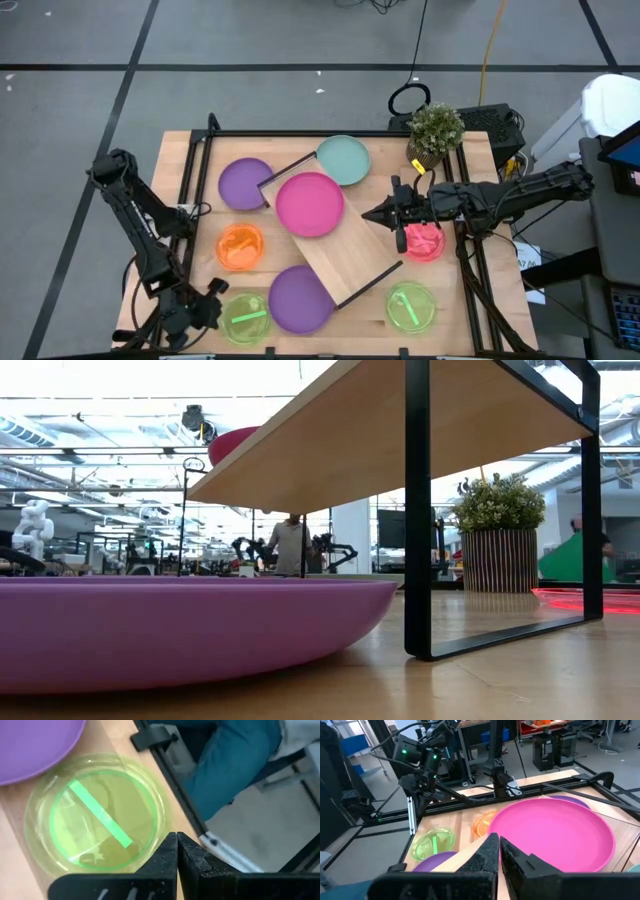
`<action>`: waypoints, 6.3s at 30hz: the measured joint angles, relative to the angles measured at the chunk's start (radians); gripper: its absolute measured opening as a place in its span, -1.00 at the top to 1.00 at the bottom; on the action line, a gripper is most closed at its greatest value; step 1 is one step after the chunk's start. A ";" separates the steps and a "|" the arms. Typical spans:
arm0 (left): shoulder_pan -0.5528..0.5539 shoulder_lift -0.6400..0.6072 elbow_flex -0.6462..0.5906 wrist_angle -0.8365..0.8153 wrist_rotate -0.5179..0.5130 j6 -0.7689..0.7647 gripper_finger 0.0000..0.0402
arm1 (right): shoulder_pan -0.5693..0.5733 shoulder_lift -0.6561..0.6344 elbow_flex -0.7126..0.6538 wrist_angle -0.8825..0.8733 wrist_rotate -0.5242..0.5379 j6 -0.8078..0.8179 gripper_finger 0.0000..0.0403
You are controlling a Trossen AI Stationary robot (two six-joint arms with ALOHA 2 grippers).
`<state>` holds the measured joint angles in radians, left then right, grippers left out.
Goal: Place and stack plates onto a shelf
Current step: Put the left green plate on the shelf
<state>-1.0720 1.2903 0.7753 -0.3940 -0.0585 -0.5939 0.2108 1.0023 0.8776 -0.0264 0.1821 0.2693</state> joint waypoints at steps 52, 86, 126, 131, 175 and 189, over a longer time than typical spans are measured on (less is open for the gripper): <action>-0.082 0.241 0.000 -0.074 -0.084 0.533 0.10 | 0.007 0.000 0.000 -0.008 0.000 0.003 0.99; -0.088 0.241 -0.032 -0.059 -0.081 0.599 0.41 | 0.007 0.000 0.000 -0.017 0.000 0.003 0.99; -0.102 0.314 -0.052 0.130 -0.216 0.570 0.97 | 0.007 0.000 -0.001 -0.019 0.000 0.004 0.99; -0.102 0.307 -0.046 0.128 -0.245 0.577 0.97 | 0.007 0.000 -0.001 -0.019 0.000 0.000 0.99; 0.325 0.116 0.510 -0.301 -0.498 1.427 0.98 | 0.042 -0.084 -0.001 -0.037 0.007 -0.058 0.99; 0.594 0.185 0.510 -0.093 -0.331 1.604 0.99 | 0.128 -0.130 -0.001 -0.084 0.215 -0.106 0.99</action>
<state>-0.4783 1.4756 1.2858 -0.4873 -0.3893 1.0100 0.3390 0.8723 0.8768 -0.1105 0.3968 0.1629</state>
